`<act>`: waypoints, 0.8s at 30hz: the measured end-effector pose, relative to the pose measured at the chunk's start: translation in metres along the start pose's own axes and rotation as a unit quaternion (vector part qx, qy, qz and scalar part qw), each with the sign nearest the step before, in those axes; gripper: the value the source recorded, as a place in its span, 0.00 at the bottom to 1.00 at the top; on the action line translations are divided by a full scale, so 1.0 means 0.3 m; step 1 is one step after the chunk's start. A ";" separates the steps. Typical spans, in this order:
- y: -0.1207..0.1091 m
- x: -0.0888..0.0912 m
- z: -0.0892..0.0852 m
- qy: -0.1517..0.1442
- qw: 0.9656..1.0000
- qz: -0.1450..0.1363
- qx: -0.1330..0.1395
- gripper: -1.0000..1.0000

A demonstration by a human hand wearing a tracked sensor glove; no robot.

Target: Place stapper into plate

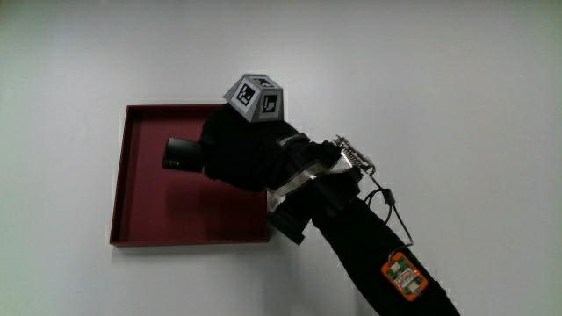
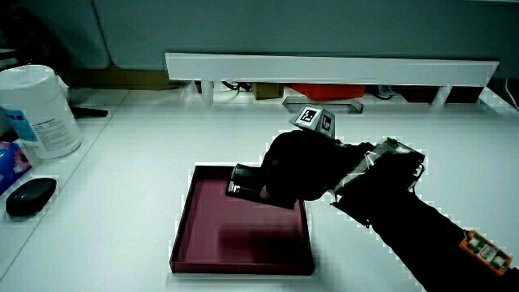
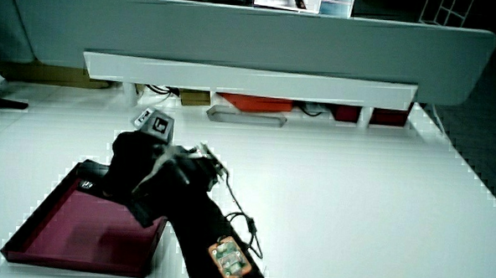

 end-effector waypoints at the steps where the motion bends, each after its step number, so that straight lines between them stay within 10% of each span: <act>1: 0.004 -0.003 -0.012 -0.003 1.000 -0.002 -0.006 0.50; 12: 0.078 0.080 -0.151 -0.011 0.998 -0.041 -0.053 0.50; 24: 0.077 0.098 -0.168 -0.006 0.998 -0.042 -0.053 0.50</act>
